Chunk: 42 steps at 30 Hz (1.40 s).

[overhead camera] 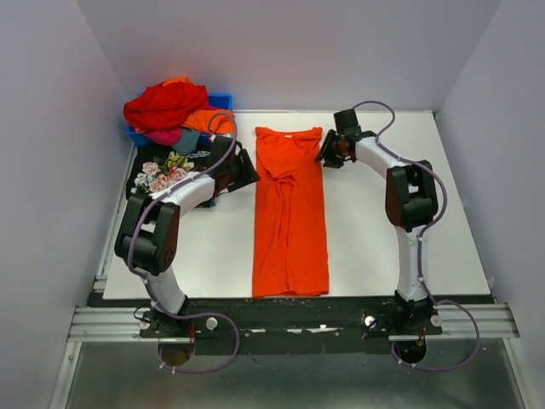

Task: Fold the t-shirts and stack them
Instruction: Rotate the tshirt 85 degrees

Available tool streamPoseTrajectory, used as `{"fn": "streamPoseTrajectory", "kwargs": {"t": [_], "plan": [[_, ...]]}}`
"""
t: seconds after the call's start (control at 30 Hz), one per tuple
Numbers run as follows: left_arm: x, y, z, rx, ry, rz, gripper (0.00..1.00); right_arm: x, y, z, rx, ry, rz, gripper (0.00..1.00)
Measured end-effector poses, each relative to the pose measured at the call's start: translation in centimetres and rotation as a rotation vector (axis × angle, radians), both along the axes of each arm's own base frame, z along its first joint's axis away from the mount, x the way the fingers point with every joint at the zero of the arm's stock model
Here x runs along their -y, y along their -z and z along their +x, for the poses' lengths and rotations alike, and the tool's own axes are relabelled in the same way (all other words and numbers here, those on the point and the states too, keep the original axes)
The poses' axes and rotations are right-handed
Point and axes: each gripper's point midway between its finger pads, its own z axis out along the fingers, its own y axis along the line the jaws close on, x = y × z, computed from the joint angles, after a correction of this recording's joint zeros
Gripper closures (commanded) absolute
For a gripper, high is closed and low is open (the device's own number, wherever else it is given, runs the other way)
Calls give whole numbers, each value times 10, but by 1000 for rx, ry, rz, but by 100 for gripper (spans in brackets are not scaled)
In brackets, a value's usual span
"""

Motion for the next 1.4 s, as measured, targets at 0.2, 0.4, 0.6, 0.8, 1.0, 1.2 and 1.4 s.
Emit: {"fn": "streamPoseTrajectory", "kwargs": {"t": [0.2, 0.4, 0.6, 0.8, 1.0, 1.2, 1.4], "plan": [[-1, 15, 1, -23, -4, 7, 36, 8, 21, 5, -48, 8, -15, 55], [0, 45, 3, -84, -6, 18, 37, 6, 22, 11, -57, 1, -18, 86], [-1, 48, 5, -92, -15, 15, 37, 4, 25, 21, -69, -9, 0, 99], [3, 41, 16, -67, -19, -6, 37, 15, 21, 35, -71, 8, 23, 99], [8, 47, 25, -75, -21, -25, 38, 34, 12, 67, -35, 41, 56, 53], [10, 49, 35, -75, -31, -39, 39, 35, 17, 53, -51, 28, 108, 45], [5, 44, 48, -58, -48, -66, 39, 23, 19, 26, -81, -29, 168, 51]]}}
